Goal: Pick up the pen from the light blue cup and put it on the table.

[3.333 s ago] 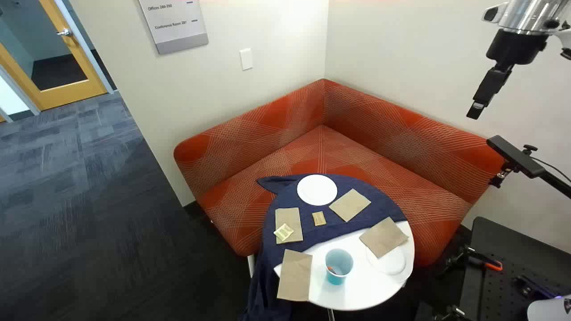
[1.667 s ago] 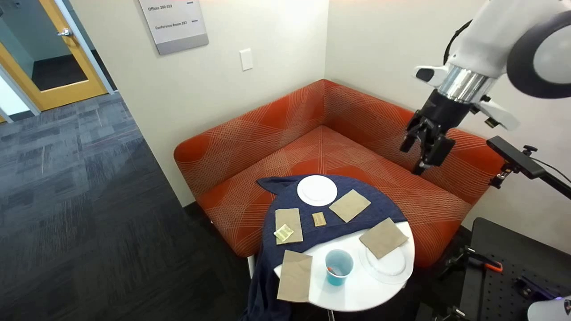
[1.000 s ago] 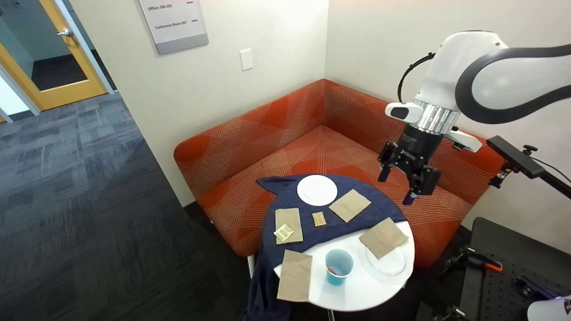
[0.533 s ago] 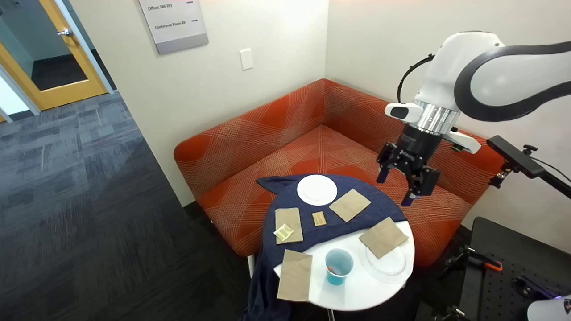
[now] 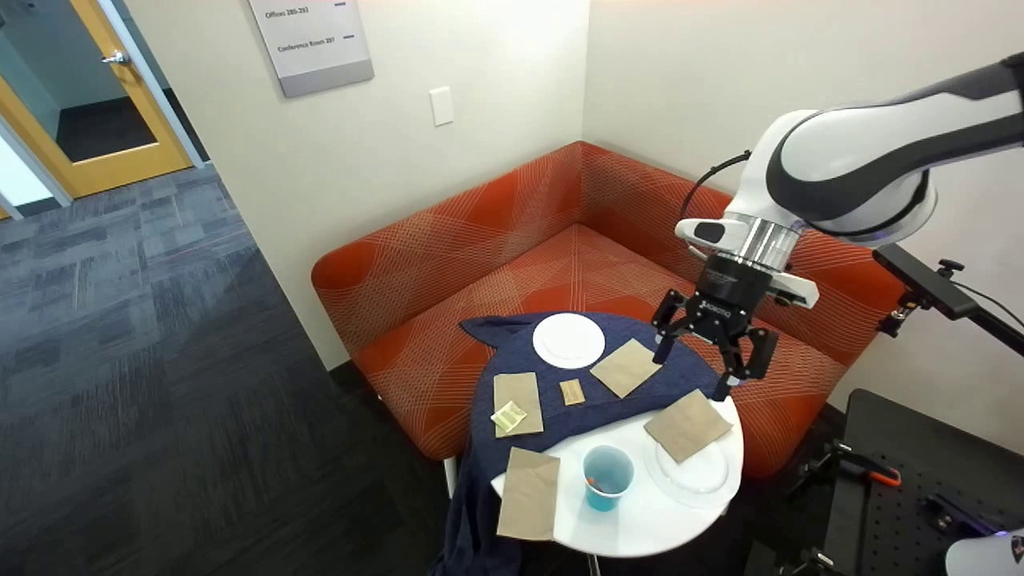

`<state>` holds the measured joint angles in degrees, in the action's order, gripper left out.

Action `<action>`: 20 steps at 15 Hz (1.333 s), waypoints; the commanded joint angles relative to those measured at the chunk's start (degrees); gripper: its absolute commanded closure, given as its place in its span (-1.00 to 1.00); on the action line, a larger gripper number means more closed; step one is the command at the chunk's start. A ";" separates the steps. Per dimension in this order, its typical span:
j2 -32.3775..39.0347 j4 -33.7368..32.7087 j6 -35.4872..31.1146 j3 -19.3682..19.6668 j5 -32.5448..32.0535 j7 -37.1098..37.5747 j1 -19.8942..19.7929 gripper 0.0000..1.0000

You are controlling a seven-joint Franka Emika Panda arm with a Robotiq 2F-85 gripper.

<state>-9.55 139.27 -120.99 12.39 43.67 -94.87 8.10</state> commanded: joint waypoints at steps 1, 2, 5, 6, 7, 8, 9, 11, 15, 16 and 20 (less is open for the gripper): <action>3.95 -1.44 1.77 -2.52 2.29 -9.96 -3.18 -1.00; 4.53 -0.94 0.18 -3.29 2.07 -12.26 -3.60 -1.00; 5.68 0.58 -4.75 -5.63 2.66 -18.67 -4.47 -1.00; 5.80 1.29 -7.02 -6.31 3.49 -20.76 -4.64 -1.00; 6.10 1.77 -9.12 -6.93 4.27 -22.48 -4.75 -1.00; 6.30 2.38 -11.41 -7.56 5.70 -23.96 -4.73 -1.00; 6.65 3.09 -14.16 -8.29 6.88 -24.93 -4.70 -1.00; 7.73 4.14 -18.60 -9.55 9.54 -26.71 -4.50 -1.00; 10.50 4.92 -24.02 -12.13 14.10 -29.73 -4.03 -1.00; 11.23 4.67 -24.58 -12.74 15.01 -30.52 -3.99 -1.00; 15.17 2.82 -25.46 -14.97 18.04 -33.13 -3.81 -1.00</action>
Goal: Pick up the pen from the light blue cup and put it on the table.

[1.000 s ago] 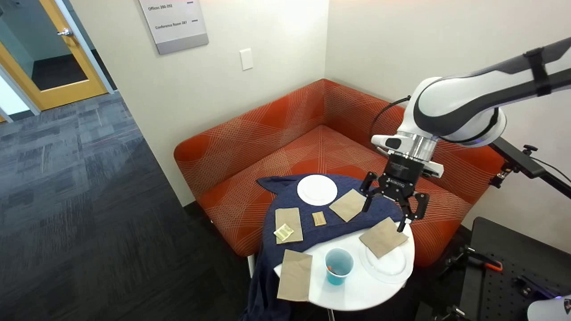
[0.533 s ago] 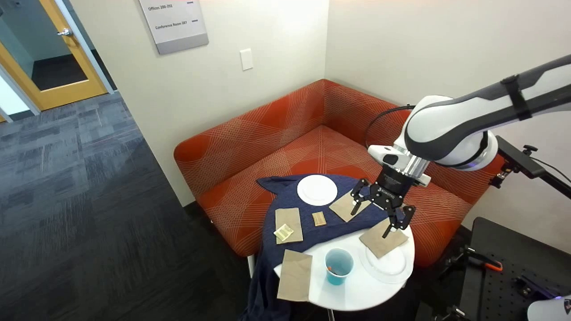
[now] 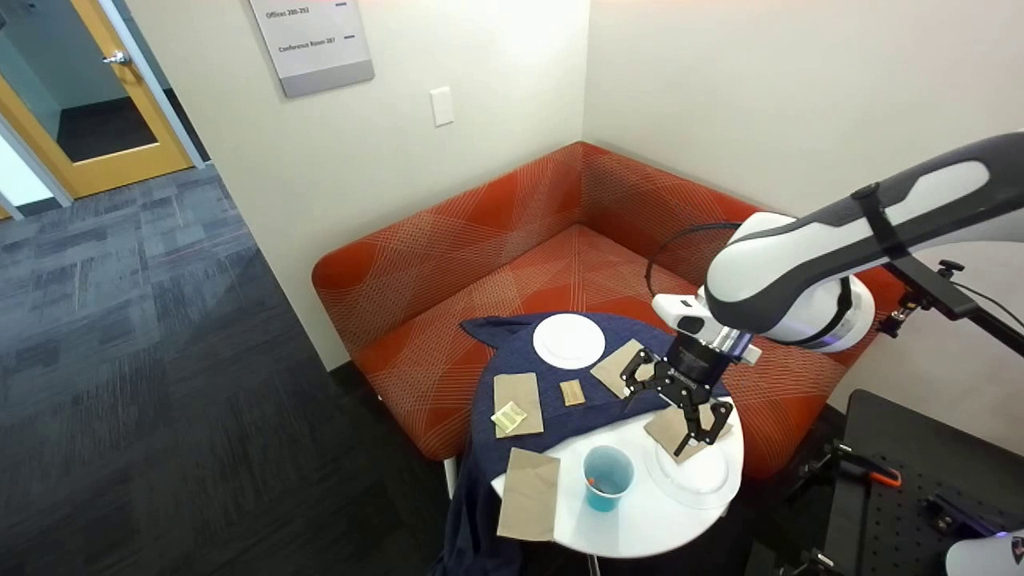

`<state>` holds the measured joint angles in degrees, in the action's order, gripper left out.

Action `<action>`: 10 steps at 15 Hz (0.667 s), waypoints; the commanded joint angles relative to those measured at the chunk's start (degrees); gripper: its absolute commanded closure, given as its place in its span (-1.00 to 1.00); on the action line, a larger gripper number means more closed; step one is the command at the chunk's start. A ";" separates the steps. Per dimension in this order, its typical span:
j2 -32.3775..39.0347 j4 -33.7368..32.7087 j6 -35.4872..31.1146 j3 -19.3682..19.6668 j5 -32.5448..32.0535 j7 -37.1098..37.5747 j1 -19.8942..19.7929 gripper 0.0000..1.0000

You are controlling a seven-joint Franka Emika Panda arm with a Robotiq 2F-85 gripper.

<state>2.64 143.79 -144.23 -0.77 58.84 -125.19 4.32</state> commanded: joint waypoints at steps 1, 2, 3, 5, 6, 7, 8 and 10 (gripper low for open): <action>3.97 -2.15 -2.69 -2.29 3.45 -3.49 0.02 -1.00; 5.11 -2.70 -3.34 -2.83 3.72 -3.51 0.11 -1.00; 6.15 -3.21 -3.99 -3.31 3.91 -3.84 0.13 -1.00; 8.44 -4.39 -5.64 -4.23 4.57 -4.13 0.07 -1.00; 9.63 -5.06 -6.52 -4.72 5.05 -4.26 -0.01 -1.00; 10.72 -5.75 -7.00 -5.17 5.60 -4.29 -0.13 -1.00; 11.90 -6.42 -7.55 -5.00 6.33 -4.52 0.41 -1.00; 10.24 -4.86 -5.87 -5.29 3.64 -1.52 -0.44 -1.00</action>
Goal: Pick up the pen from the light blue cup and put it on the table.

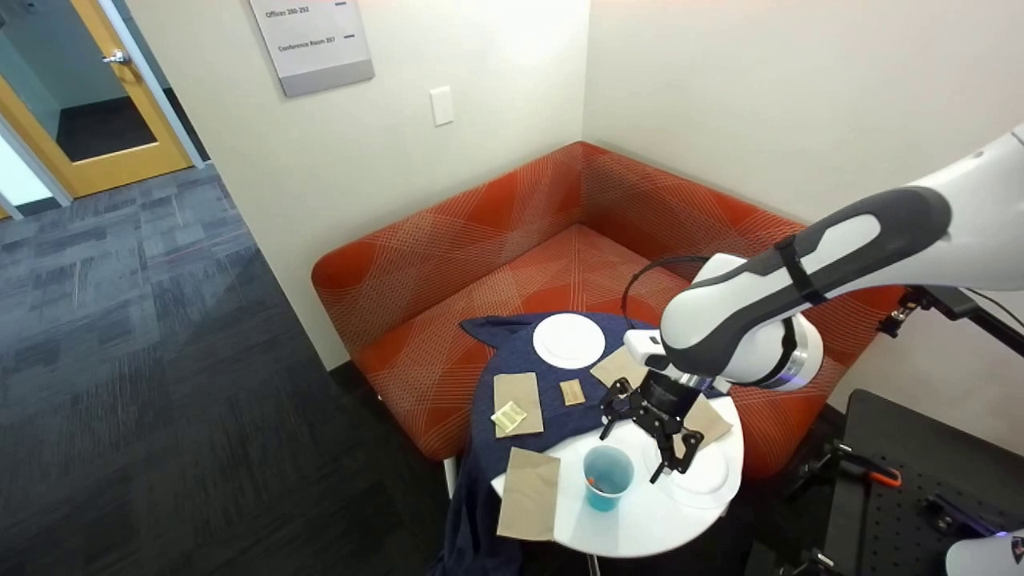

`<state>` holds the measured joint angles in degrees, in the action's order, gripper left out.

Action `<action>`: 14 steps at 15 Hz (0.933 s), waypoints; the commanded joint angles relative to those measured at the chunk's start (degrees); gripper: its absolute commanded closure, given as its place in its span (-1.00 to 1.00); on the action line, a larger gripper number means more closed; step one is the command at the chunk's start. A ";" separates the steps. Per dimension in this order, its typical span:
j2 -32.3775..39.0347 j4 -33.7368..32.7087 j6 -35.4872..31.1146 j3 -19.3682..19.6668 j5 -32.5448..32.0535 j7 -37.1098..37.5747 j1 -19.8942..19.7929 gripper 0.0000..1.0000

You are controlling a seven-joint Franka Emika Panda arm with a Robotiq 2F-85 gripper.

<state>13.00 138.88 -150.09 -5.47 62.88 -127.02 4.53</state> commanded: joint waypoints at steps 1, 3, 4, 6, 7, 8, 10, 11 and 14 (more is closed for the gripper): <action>0.94 -0.52 -0.17 -0.70 -0.39 0.33 -0.62 -1.00; 2.27 -1.35 -0.27 -0.80 -0.42 0.35 -0.60 -1.00; 2.51 -1.55 -0.27 -0.81 -0.43 0.35 -0.62 -1.00; 2.56 -1.70 -0.28 -0.81 -0.43 0.35 -0.62 -1.00; 2.87 -2.19 0.13 -0.75 -0.30 0.04 -0.89 -1.00; 3.48 -2.78 0.47 -0.73 -0.09 -0.38 -1.16 -1.00; 4.69 -3.61 0.78 -0.61 -0.39 -0.33 -1.42 -1.00; 5.35 -4.06 0.65 -0.60 -0.49 -0.26 -1.50 -1.00; 7.56 -5.89 0.85 -0.65 -1.31 0.12 -1.70 -0.46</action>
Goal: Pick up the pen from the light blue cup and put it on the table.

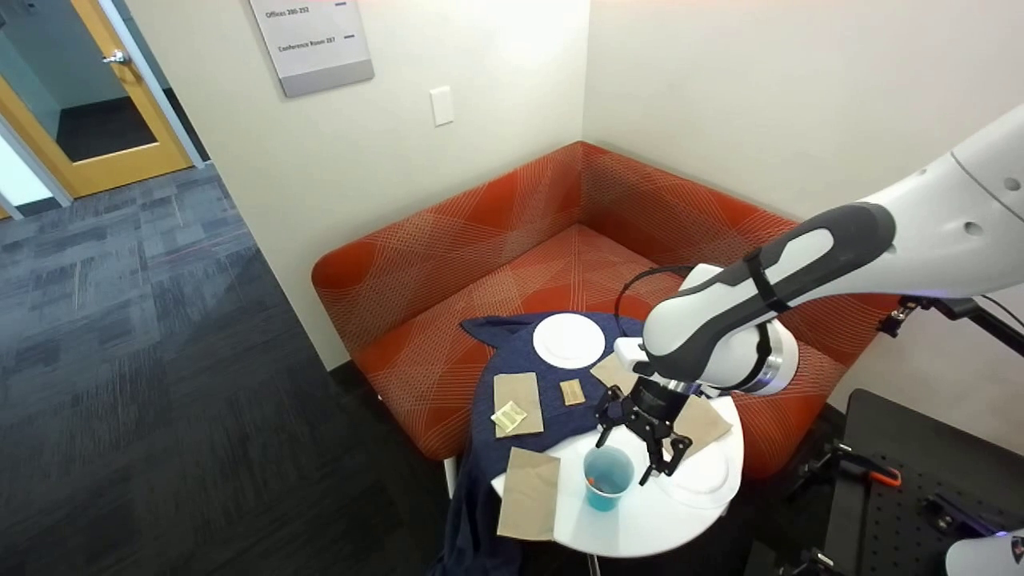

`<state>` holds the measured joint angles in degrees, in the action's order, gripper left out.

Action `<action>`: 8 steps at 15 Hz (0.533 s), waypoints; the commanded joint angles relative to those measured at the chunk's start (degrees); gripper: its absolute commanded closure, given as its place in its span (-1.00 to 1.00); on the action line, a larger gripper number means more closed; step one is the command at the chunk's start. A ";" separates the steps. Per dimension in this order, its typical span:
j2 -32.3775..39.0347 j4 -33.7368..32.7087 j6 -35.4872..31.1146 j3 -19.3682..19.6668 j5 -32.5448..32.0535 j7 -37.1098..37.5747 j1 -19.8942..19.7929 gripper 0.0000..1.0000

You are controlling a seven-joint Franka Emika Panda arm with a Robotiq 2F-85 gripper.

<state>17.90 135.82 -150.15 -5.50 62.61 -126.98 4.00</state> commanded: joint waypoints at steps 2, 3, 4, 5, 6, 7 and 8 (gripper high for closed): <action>3.54 -3.13 0.78 -0.58 -1.43 -0.15 -1.53 -0.36; 4.31 -3.66 0.63 -0.56 -1.68 -0.05 -1.64 -0.33; 5.08 -4.08 0.29 -0.46 -2.19 0.25 -1.68 -0.36; 5.70 -4.48 0.10 -0.41 -2.77 0.54 -1.77 -0.37; 6.30 -4.87 0.07 -0.40 -3.30 0.72 -1.97 -0.37; 6.89 -5.28 0.10 -0.43 -3.77 0.84 -2.24 -0.37; 7.46 -5.71 0.12 -0.49 -4.20 0.97 -2.49 -0.35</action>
<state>23.42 132.22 -150.15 -5.49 60.11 -126.90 2.73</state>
